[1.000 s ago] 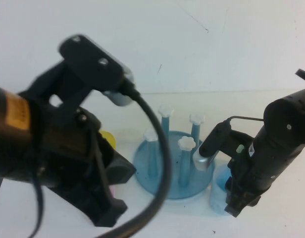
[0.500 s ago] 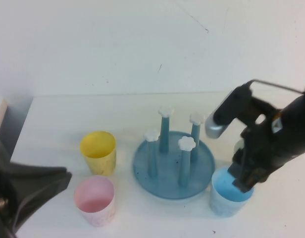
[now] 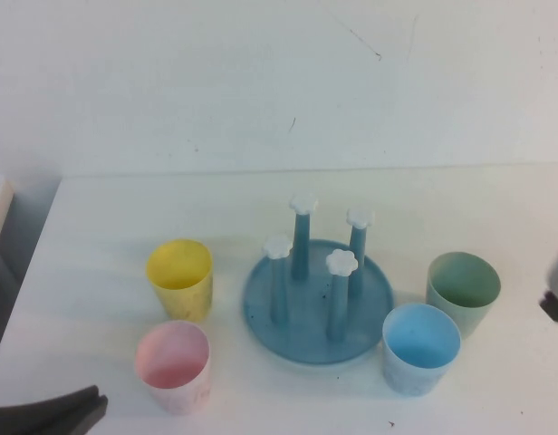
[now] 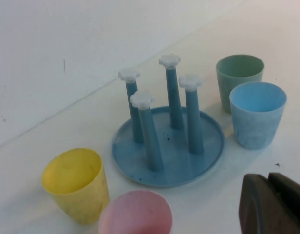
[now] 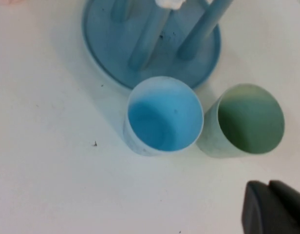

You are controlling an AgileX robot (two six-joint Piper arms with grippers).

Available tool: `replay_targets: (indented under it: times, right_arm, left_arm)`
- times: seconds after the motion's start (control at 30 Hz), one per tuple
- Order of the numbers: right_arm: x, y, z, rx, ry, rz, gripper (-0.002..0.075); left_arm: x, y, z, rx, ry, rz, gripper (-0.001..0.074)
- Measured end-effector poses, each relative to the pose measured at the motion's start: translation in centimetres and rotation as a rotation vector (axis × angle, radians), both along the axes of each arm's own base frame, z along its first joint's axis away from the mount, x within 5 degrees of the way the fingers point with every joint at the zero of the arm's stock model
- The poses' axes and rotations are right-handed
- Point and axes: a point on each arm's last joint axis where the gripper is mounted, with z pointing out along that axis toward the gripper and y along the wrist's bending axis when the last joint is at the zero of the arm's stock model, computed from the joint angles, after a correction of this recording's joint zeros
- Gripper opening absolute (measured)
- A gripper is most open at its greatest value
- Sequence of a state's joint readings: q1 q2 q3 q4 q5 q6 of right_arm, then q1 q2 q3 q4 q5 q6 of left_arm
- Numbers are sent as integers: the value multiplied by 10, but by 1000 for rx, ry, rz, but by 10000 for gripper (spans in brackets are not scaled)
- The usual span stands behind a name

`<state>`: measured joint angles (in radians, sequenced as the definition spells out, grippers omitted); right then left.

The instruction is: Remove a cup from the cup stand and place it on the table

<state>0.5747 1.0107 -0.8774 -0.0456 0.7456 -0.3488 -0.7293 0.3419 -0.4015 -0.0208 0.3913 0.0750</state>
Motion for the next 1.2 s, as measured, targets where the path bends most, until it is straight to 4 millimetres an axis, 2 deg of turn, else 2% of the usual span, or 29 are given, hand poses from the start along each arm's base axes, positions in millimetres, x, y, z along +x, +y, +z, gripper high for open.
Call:
replay_targets:
  times: [0.27,0.57,0.77,1.2]
  right_arm:
    - [-59,-38,-42,103,-133,-9,-1]
    - [-103,-62,-64,225,-200,-12,-1]
    - [-112,-67,-68,210,-174,-11,-1]
    - [-113,-68,-70,195,-151,-12,-1]
  left_arm:
    - [1,-1,-18,33,32,1,-1]
    - [0,0,-25,67,67,0,-1]
    - [-1,1,-29,96,98,0,-2]
    - [-3,2,-33,130,137,0,-2]
